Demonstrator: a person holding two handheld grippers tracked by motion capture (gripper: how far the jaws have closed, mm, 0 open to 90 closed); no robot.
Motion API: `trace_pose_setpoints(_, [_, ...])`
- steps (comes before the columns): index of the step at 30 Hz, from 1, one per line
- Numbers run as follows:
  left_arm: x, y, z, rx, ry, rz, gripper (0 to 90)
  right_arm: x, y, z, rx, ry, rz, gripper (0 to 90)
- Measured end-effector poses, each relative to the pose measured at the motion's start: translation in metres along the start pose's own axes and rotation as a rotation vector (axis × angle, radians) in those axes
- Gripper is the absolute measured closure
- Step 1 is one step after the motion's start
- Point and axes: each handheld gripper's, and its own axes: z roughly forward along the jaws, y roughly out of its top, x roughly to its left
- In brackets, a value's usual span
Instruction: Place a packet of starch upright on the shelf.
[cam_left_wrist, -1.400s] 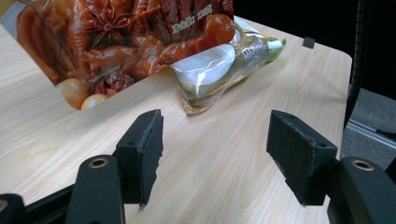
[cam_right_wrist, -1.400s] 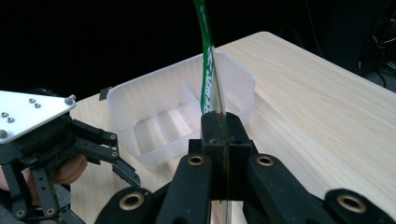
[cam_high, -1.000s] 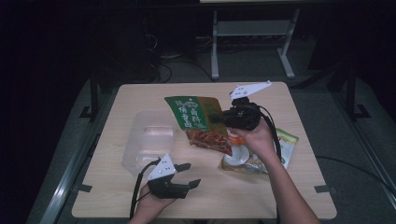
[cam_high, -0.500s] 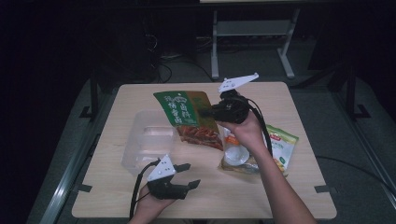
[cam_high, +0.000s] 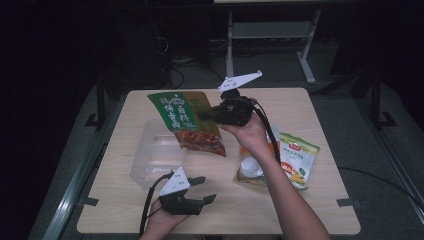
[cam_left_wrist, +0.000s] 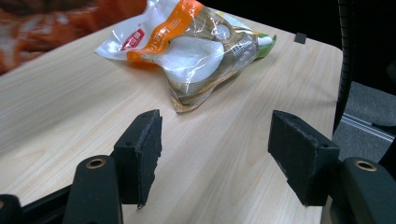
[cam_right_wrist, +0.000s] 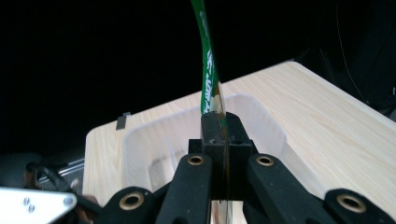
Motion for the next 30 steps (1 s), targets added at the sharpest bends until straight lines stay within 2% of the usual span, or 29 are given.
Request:
trace_pose_setpoints(2, [0.000,0.000,0.000,0.000,0.000,0.000,34.5,0.000,0.001,0.002,-0.001,0.005,0.002,90.0])
trace_pose_setpoints(5, [0.000,0.000,0.000,-0.002,0.001,-0.002,34.5,0.002,0.008,0.014,-0.001,0.022,0.002,90.0])
trace_pose_setpoints(6, [0.000,0.000,0.001,-0.010,0.001,-0.007,34.5,0.004,0.012,0.023,0.000,0.035,-0.004,90.0])
trace_pose_setpoints(7, [-0.001,0.000,0.001,-0.013,0.000,-0.016,34.5,0.004,0.012,0.023,0.000,0.035,-0.004,90.0])
trace_pose_setpoints(12, [0.001,-0.001,0.000,-0.007,0.005,-0.009,34.5,0.007,0.019,0.047,0.001,0.073,-0.005,90.0])
trace_pose_setpoints(15, [0.001,-0.002,-0.001,-0.011,0.011,-0.022,34.1,0.008,0.020,0.063,0.005,0.094,-0.009,90.0])
trace_pose_setpoints(20, [0.002,-0.002,-0.004,-0.002,0.015,-0.017,34.1,0.009,0.018,0.088,0.003,0.126,0.008,90.0])
trace_pose_setpoints(23, [0.001,-0.002,-0.006,0.009,0.028,0.005,34.1,0.009,0.015,0.098,0.010,0.136,0.016,90.0])
trace_pose_setpoints(30, [0.002,-0.005,-0.009,0.040,0.032,-0.006,33.6,0.008,0.005,0.122,-0.009,0.162,0.057,90.0])
